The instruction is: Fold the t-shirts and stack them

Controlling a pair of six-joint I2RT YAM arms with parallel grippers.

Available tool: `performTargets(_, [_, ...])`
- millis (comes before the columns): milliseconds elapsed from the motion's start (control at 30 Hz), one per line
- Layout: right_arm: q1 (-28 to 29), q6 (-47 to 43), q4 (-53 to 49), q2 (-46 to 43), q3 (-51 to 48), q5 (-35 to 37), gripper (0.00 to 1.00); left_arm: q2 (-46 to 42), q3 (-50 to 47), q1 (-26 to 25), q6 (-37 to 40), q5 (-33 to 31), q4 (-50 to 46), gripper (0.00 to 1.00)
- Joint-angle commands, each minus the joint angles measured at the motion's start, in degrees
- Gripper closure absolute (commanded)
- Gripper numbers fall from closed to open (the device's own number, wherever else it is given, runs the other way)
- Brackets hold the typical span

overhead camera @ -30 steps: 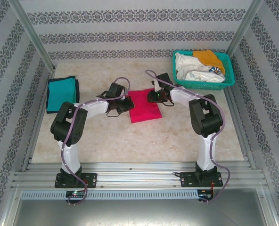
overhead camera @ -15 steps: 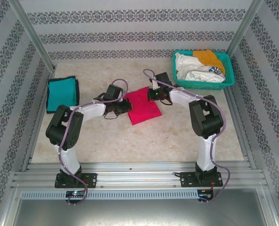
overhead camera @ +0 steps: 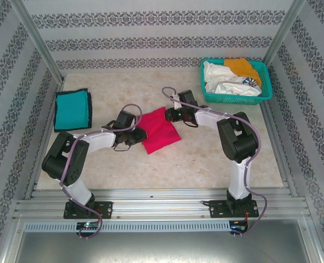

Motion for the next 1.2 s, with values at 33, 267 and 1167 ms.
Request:
performTargets(33, [-0.7,1.1,6.5,-4.5,-4.2,1.3,0.44,-0.9,-2.8,-0.3,-0.7,-3.3,2.2,0.62])
performTargets(267, [-1.8,3.2,4.2,-8.3,-6.3,3.2,0.18,-1.6,-0.6,0.1,-0.7,-3.6,2.6,0.26])
performTargets(1167, [4.6,27.2,6.8,-11.4,-16.3,5.7,0.22,9.7,16.4,4.4,5.9,1.1,-4.5,0.27])
